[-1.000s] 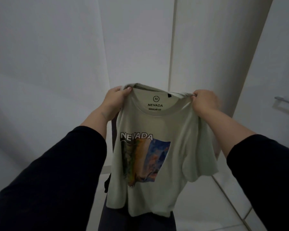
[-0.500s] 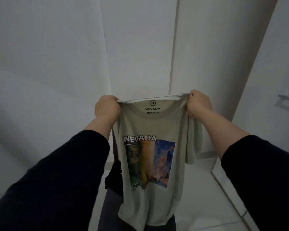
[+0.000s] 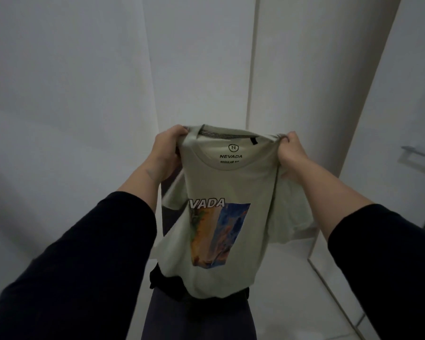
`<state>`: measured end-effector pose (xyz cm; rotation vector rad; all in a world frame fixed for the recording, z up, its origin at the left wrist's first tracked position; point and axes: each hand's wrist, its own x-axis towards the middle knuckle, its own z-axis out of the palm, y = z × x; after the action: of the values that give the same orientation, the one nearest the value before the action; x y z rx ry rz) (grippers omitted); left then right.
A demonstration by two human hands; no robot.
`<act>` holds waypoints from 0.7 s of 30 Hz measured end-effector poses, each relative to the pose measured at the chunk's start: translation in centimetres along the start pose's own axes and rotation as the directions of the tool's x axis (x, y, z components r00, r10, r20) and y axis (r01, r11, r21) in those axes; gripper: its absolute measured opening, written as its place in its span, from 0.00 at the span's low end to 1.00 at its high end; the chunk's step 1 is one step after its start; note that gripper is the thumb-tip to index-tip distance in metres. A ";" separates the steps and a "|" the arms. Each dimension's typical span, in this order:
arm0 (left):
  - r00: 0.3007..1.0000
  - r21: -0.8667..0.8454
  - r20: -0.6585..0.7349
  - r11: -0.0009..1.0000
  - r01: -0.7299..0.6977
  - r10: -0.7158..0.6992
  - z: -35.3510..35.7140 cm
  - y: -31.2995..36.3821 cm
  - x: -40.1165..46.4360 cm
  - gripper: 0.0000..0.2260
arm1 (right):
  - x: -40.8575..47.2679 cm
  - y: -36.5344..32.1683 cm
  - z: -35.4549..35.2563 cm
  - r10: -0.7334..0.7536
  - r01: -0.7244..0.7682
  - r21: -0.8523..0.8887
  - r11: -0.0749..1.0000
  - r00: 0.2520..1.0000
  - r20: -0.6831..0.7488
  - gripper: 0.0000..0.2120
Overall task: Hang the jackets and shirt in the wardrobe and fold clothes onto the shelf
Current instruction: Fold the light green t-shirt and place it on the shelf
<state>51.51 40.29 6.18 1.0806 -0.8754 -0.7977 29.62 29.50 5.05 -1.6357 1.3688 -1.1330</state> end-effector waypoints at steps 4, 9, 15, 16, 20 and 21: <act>0.999 0.057 0.033 0.998 0.035 -0.037 -0.4 0.2 0.8 0.08 | -0.3 -0.6 0.5 0.080 -0.178 0.518 0.837 0.975 0.205 0.11; 0.991 0.064 0.130 0.998 0.022 -0.031 0.1 0.0 0.9 0.10 | -0.1 -1.0 2.4 0.090 -0.340 0.718 0.608 0.927 0.363 0.22; 0.988 0.083 0.096 0.990 0.110 -0.118 -1.2 -2.1 2.0 0.12 | -0.9 -1.4 2.4 -0.019 -0.340 0.505 0.794 0.815 0.580 0.14; 0.988 0.087 0.086 0.989 0.123 -0.130 -1.4 -2.6 2.3 0.12 | -0.8 -1.3 2.7 0.004 -0.347 0.458 0.819 0.800 0.600 0.14; 0.987 0.132 0.062 0.982 0.138 -0.148 -2.3 -4.9 3.8 0.16 | -0.2 -0.1 5.6 0.096 -0.371 0.387 0.844 0.815 0.572 0.10; 0.986 0.150 0.052 0.978 0.147 -0.156 -2.5 -5.6 4.3 0.16 | 0.0 0.3 6.4 0.113 -0.383 0.394 0.836 0.822 0.558 0.10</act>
<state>54.92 35.97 1.11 1.2682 -0.9242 -0.9097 35.49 29.36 2.48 -1.2044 0.8223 -0.7197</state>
